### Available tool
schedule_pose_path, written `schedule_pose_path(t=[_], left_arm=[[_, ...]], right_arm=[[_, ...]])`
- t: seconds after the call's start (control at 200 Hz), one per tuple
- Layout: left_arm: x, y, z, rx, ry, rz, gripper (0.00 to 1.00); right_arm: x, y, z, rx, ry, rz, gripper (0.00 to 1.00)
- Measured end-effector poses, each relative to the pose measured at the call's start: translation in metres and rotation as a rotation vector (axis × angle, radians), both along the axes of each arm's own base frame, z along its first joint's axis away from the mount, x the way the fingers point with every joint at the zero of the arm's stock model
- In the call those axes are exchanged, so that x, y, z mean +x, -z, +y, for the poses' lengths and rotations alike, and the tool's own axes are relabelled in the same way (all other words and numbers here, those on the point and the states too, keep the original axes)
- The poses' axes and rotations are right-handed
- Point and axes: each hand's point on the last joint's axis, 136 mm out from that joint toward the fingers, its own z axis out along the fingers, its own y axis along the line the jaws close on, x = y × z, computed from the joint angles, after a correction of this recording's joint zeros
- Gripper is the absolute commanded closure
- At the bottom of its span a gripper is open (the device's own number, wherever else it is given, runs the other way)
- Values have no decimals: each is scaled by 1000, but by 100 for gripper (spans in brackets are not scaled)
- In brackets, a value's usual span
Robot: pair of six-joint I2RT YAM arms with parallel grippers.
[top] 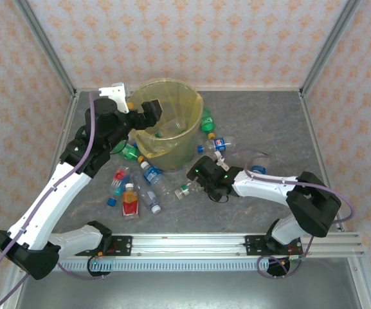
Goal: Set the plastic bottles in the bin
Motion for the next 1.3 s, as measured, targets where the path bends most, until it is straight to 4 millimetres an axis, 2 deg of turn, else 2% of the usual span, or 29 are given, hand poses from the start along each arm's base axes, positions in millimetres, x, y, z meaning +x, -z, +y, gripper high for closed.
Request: schedule_pose_path(t=[0.22, 0.315, 0.44, 0.551, 0.786, 0.951, 1.296], left_arm=[[-4, -5, 2, -6, -3, -14, 1], [-4, -6, 3, -6, -3, -15, 1], [-4, -6, 3, -6, -3, -15, 1], [-4, -6, 2, -6, -3, -15, 1], [-4, -6, 2, -6, -3, -15, 1], [-4, -6, 2, -6, -3, -15, 1], [-4, -6, 3, -7, -3, -15, 1]], right_arm=[[4, 0, -14, -70, 15, -2, 0], [4, 1, -27, -105, 30, 12, 0], [-6, 11, -49, -175, 45, 55, 0], [-10, 11, -60, -203, 49, 66, 0], [-4, 1, -60, -171, 60, 32, 5], [0, 2, -57, -127, 86, 24, 7], [9, 1, -51, -49, 156, 11, 6]])
